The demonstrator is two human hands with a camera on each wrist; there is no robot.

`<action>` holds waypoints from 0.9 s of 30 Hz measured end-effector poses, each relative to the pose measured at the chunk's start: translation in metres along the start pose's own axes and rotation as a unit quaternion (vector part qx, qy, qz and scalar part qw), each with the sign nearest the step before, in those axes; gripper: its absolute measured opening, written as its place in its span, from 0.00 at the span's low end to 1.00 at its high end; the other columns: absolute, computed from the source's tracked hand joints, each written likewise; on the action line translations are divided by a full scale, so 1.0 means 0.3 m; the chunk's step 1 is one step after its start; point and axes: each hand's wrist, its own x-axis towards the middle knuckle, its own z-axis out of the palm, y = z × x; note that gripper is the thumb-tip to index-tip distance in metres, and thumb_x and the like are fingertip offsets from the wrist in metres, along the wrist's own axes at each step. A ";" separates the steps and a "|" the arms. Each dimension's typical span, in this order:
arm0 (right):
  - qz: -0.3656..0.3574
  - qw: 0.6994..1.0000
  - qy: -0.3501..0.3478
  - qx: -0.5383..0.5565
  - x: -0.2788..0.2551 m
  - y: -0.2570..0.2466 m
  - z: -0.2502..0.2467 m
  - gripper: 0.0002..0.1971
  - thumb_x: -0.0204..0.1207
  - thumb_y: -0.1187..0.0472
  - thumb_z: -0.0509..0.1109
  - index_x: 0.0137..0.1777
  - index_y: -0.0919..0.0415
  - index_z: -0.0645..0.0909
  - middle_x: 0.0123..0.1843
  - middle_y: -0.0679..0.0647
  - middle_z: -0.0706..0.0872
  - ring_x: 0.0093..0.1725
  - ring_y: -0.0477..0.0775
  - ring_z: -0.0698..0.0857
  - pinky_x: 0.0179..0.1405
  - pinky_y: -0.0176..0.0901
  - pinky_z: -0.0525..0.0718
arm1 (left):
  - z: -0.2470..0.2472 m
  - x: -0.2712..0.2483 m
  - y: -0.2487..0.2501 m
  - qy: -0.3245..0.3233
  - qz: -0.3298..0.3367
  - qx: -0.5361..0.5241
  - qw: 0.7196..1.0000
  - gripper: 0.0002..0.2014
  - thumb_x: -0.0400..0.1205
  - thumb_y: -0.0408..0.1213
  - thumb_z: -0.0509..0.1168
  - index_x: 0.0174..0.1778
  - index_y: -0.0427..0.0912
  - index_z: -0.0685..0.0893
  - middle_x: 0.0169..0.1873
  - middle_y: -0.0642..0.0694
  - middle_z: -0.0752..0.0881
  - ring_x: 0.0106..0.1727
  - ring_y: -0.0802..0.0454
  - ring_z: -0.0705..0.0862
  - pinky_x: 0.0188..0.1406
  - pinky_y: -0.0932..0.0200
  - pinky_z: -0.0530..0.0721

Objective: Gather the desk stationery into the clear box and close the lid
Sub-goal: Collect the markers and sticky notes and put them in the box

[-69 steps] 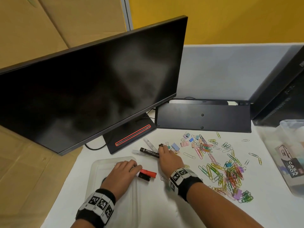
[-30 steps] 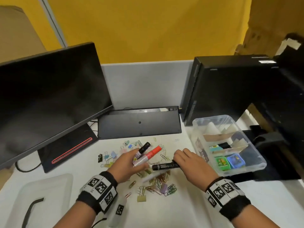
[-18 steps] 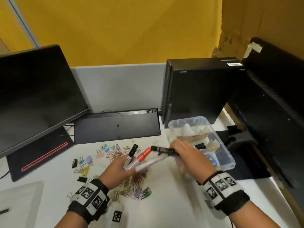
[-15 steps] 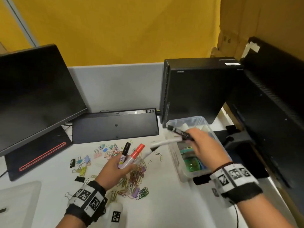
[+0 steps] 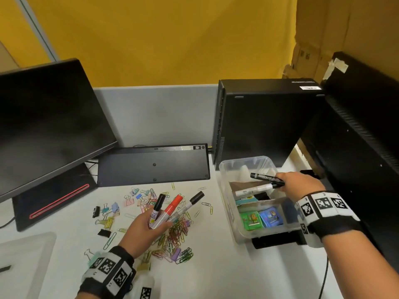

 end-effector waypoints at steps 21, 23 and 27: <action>-0.111 0.987 0.007 0.118 -0.009 -0.061 0.086 0.15 0.80 0.61 0.61 0.60 0.41 0.78 0.62 0.44 0.79 0.64 0.52 0.72 0.67 0.52 0.68 | 0.055 -0.021 -0.002 -0.019 -0.024 -0.010 0.999 0.12 0.74 0.51 0.70 0.51 0.56 0.80 0.44 0.50 0.88 0.44 0.56 0.86 0.45 0.59 0.85; -0.080 0.981 0.093 0.149 -0.027 -0.039 0.118 0.16 0.80 0.62 0.60 0.61 0.43 0.79 0.63 0.44 0.79 0.63 0.51 0.72 0.66 0.50 0.70 | 0.067 -0.026 0.000 -0.017 -0.022 -0.004 1.000 0.12 0.75 0.50 0.71 0.53 0.60 0.79 0.47 0.52 0.88 0.46 0.56 0.86 0.48 0.57 0.85; 0.025 0.958 0.206 0.200 -0.098 -0.006 0.218 0.19 0.81 0.60 0.58 0.72 0.54 0.73 0.71 0.51 0.74 0.67 0.54 0.71 0.67 0.51 0.74 | 0.113 -0.024 0.087 -0.002 0.031 0.035 0.999 0.17 0.78 0.50 0.69 0.55 0.72 0.70 0.47 0.62 0.85 0.40 0.62 0.85 0.38 0.66 0.82</action>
